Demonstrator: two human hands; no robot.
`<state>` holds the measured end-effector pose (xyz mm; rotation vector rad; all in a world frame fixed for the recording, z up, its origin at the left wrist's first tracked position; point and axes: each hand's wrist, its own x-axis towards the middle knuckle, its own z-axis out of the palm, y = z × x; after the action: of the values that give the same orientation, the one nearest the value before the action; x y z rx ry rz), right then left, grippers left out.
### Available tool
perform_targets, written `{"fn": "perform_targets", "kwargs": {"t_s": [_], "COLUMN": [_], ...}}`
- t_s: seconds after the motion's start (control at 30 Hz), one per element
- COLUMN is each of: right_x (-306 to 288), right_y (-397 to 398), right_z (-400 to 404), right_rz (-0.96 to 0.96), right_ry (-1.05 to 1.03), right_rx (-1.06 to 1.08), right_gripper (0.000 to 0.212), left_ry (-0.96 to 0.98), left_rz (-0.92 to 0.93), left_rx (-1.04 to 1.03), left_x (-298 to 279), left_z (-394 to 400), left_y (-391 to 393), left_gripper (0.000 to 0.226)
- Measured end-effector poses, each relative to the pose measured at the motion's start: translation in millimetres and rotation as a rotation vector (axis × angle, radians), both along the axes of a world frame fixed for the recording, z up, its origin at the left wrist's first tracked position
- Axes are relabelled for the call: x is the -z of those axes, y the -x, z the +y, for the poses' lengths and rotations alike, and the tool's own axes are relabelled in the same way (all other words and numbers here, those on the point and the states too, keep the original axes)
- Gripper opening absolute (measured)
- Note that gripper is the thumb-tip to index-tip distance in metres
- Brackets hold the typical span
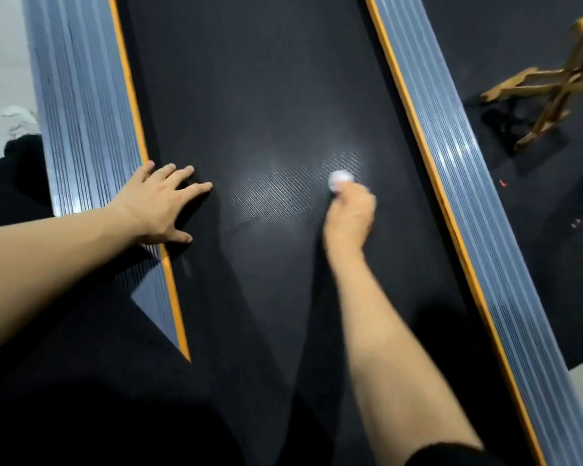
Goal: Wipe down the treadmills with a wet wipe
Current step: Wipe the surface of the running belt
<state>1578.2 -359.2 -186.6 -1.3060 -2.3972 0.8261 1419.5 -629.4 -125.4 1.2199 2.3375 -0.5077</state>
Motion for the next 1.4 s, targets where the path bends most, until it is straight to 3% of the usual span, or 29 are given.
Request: {"fn": "perform_targets", "kwargs": {"t_s": [0.07, 0.13, 0.2, 0.3, 0.43, 0.5, 0.57, 0.67, 0.77, 0.87, 0.93, 1.03, 1.13, 1.2, 1.23, 1.33, 1.4], "right_x": [3, 6, 3, -6, -22, -14, -4, -10, -11, 4, -13, -31, -21, -2, 4, 4, -6], "right_y": [15, 2, -6, -5, -40, -50, -32, -1, -5, -9, -17, -48, -69, -47, -28, 16, 21], "right_z": [-83, -150, -147, -50, 89, 101, 63, -56, -174, -164, -105, 11, 75, 47, 15, -110, -178], "right_rz": [0.162, 0.183, 0.217, 0.168, -0.14, -0.117, 0.001, 0.221, 0.209, 0.163, 0.074, -0.179, -0.158, -0.043, 0.05, 0.32, 0.252], "right_ry": [0.126, -0.019, -0.148, -0.167, -0.182, -0.3, -0.269, -0.082, -0.084, -0.249, -0.208, -0.218, -0.223, -0.233, -0.228, -0.182, -0.141], "right_rx": [-0.351, -0.717, -0.889, -0.714, -0.088, 0.133, 0.14, -0.233, -0.706, -0.908, -0.835, -0.418, 0.133, 0.233, 0.114, -0.504, -0.792], "right_gripper": [0.025, 0.025, 0.028, 0.022, 0.024, 0.03, 0.026, 0.017, 0.025, 0.031, 0.022, 0.022, 0.03, 0.03, 0.029, 0.027, 0.029], "left_ry": [0.031, 0.064, 0.109, 0.124, 0.163, 0.165, 0.156, 0.156, 0.146, 0.123, 0.107, 0.114, 0.104, 0.093, 0.096, 0.127, 0.143], "left_rz": [0.041, 0.039, 0.033, 0.03, 0.025, 0.018, 0.013, 0.011, 0.007, -0.005, -0.019, -0.013, -0.005, 0.008, 0.012, 0.018, 0.011], "left_rx": [-0.025, -0.082, -0.093, -0.068, -0.063, -0.059, -0.056, -0.062, -0.066, -0.072, -0.085, -0.093, -0.097, -0.094, -0.096, -0.094, -0.081], "left_x": [-1, 0, 1, 3, 5, 6, 7, 6, 6, 6, 5, 6, 10, 11, 11, 9, 8], "left_z": [-1, -4, -8, -6, -7, -8, -8, -9, -10, -11, -10, -12, -12, -11, -11, -12, -11], "left_y": [1, 1, 4, 11, 10, 11, 10, 13, 12, 12, 13, 14, 13, 13, 14, 15, 16], "left_gripper": [0.115, 0.117, 0.116, 0.112, 0.111, 0.109, 0.105, 0.098, 0.089, 0.08, 0.079, 0.077, 0.072, 0.07, 0.07, 0.077, 0.088]}}
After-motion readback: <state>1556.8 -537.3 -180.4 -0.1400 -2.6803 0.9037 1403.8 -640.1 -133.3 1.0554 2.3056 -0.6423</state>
